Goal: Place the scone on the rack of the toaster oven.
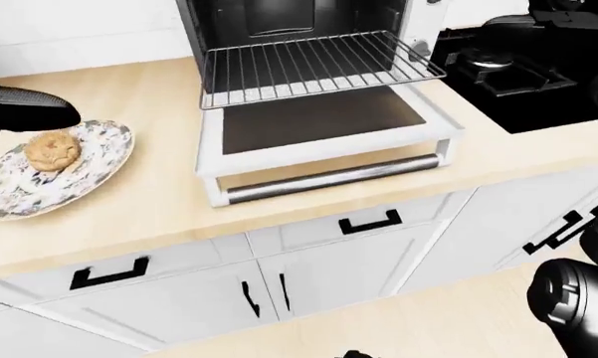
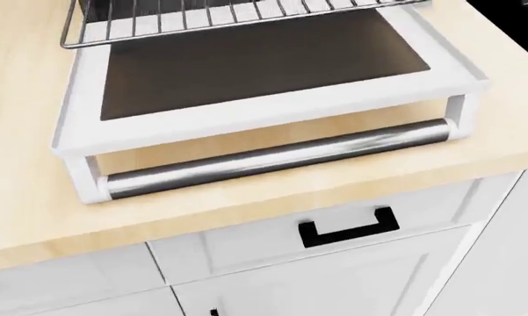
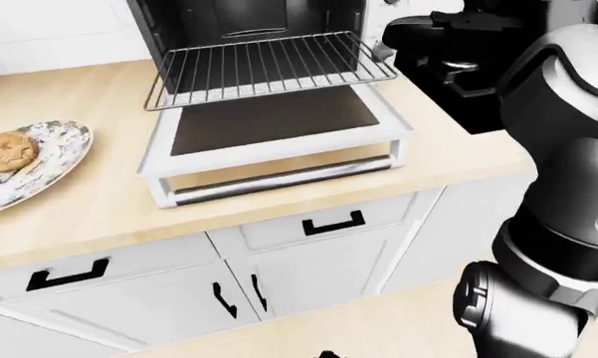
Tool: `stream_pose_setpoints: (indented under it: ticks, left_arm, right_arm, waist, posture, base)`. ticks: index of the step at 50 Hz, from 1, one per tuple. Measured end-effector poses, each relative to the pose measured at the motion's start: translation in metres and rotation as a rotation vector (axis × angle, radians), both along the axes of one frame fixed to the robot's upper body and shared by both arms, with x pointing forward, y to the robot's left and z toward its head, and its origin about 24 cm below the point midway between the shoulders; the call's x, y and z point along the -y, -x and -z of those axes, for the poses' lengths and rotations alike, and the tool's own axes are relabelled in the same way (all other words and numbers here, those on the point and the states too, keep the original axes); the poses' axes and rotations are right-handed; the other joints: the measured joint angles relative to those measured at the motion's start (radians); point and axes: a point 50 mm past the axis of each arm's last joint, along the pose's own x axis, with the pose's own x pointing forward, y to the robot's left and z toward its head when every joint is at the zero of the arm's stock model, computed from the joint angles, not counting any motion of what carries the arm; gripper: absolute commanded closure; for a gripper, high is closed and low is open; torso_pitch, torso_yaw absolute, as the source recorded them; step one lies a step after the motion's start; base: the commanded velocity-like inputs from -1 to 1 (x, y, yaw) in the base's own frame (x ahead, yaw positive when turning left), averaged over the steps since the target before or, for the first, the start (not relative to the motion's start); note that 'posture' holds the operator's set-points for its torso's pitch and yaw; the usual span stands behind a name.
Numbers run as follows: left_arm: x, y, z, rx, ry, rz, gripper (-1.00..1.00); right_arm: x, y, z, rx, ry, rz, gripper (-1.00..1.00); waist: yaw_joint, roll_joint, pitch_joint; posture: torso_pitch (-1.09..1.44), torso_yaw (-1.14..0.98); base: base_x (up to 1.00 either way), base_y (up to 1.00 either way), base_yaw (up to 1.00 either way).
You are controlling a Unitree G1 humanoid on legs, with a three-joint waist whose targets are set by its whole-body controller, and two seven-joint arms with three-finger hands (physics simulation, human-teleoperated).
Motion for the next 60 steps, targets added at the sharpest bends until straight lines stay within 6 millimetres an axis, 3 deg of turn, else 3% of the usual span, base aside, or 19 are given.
stream_pose_setpoints:
  ticks: [3,6,9,12,14,17,27,40,50,60]
  left_arm:
    - [0.004,-0.005,0.009,-0.058,-0.014,0.024,-1.0]
    - [0.001,0.002,-0.001,-0.007,-0.015,0.004,-1.0]
    - [-0.003,0.012,-0.014,0.081,-0.015,-0.036,-1.0]
    - [-0.004,0.012,-0.014,0.094,-0.006,-0.04,-1.0]
    - [-0.005,0.004,-0.005,0.041,0.006,-0.033,-1.0]
    - [-0.004,-0.003,0.005,-0.03,0.007,-0.024,-1.0]
    - [-0.001,0.004,-0.003,0.022,-0.009,-0.011,-1.0]
    - [-0.004,0.004,-0.003,0.012,-0.004,-0.02,-1.0]
    - [-0.005,0.005,-0.003,0.016,-0.002,-0.022,-1.0]
    - [-0.005,0.005,-0.004,0.017,0.0,-0.024,-1.0]
  right_arm:
    - [0.008,0.0,0.002,0.004,-0.012,0.047,-1.0]
    - [0.003,0.0,-0.002,0.014,-0.004,0.033,-1.0]
    - [-0.007,0.0,-0.005,0.033,0.02,-0.004,-1.0]
    - [-0.01,-0.001,-0.003,0.027,0.025,-0.028,-1.0]
    - [-0.01,-0.004,0.004,-0.002,0.028,-0.027,-1.0]
    - [-0.009,-0.007,0.009,-0.036,0.037,-0.015,-1.0]
    - [-0.002,0.001,-0.002,0.023,0.023,0.012,-1.0]
    - [-0.003,0.002,-0.004,0.036,0.032,0.012,-1.0]
    - [-0.002,0.021,-0.031,0.135,0.04,-0.003,-1.0]
    - [-0.006,0.022,-0.03,0.137,0.053,-0.025,-1.0]
  waist:
    - [-0.006,0.011,-0.02]
    - [0.007,0.027,-0.048]
    - [0.011,0.04,-0.031]
    - [0.003,0.076,-0.024]
    - [0.006,0.05,-0.003]
    - [0.005,0.027,-0.003]
    - [0.002,0.047,-0.025]
    - [-0.009,0.046,-0.015]
    - [-0.007,0.043,-0.013]
    - [-0.001,0.037,-0.009]
  posture:
    - [0.0,0.0]
    - [0.0,0.0]
    - [0.0,0.0]
    - [0.0,0.0]
    - [0.0,0.0]
    - [0.0,0.0]
    - [0.0,0.0]
    - [0.0,0.0]
    - [0.0,0.0]
    - [0.0,0.0]
  base:
    - [0.0,0.0,1.0]
    - [0.0,0.0,1.0]
    - [0.0,0.02,0.0]
    - [0.0,0.0,0.0]
    - [0.0,0.0,0.0]
    - [0.0,0.0,0.0]
    - [0.0,0.0,0.0]
    - [0.0,0.0,0.0]
    - [0.0,0.0,0.0]
    - [0.0,0.0,0.0]
